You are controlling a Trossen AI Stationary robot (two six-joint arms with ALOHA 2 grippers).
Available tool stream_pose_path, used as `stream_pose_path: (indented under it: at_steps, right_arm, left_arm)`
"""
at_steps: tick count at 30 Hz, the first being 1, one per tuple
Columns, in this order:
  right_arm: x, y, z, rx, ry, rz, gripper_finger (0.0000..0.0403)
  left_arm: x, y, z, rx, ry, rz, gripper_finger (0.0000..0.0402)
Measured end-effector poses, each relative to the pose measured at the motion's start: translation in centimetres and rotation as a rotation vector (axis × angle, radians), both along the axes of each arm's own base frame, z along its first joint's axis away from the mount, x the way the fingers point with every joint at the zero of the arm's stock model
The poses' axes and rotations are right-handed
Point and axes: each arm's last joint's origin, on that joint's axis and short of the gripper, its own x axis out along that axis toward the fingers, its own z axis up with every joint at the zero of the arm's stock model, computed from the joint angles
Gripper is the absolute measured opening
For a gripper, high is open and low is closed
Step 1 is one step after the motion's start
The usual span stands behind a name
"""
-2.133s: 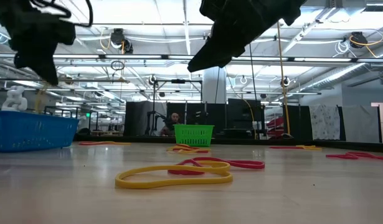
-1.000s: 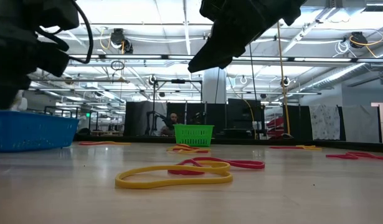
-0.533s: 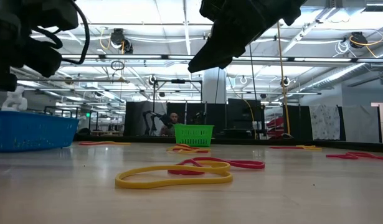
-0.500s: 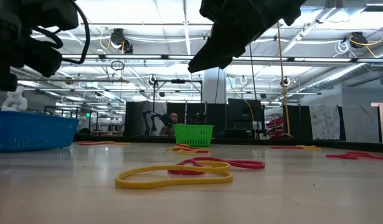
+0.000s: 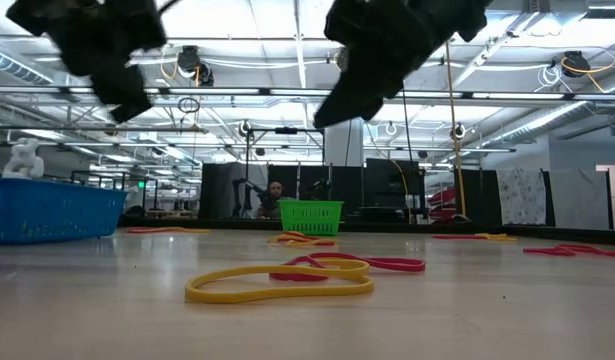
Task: Sort rubber bands into baskets
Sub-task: Put the yellow rubber band into the blue bin
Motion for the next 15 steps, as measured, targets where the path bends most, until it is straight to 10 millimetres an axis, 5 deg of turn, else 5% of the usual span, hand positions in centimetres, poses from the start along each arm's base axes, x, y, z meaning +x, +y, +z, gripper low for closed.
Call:
stream_pose_path:
  at_steps: [8, 15]
  right_arm:
    - [-2.7, -1.1, -1.4, -0.104, 0.312, -0.148, 0.0114]
    - [-6.5, -6.9, -2.2, -0.178, 0.66, -0.437, 0.0114]
  left_arm:
    - [2.5, 0.8, 2.8, 0.469, -0.419, 0.112, 0.0103]
    - [4.1, 1.0, 2.4, 0.678, -0.46, 0.085, 0.0103]
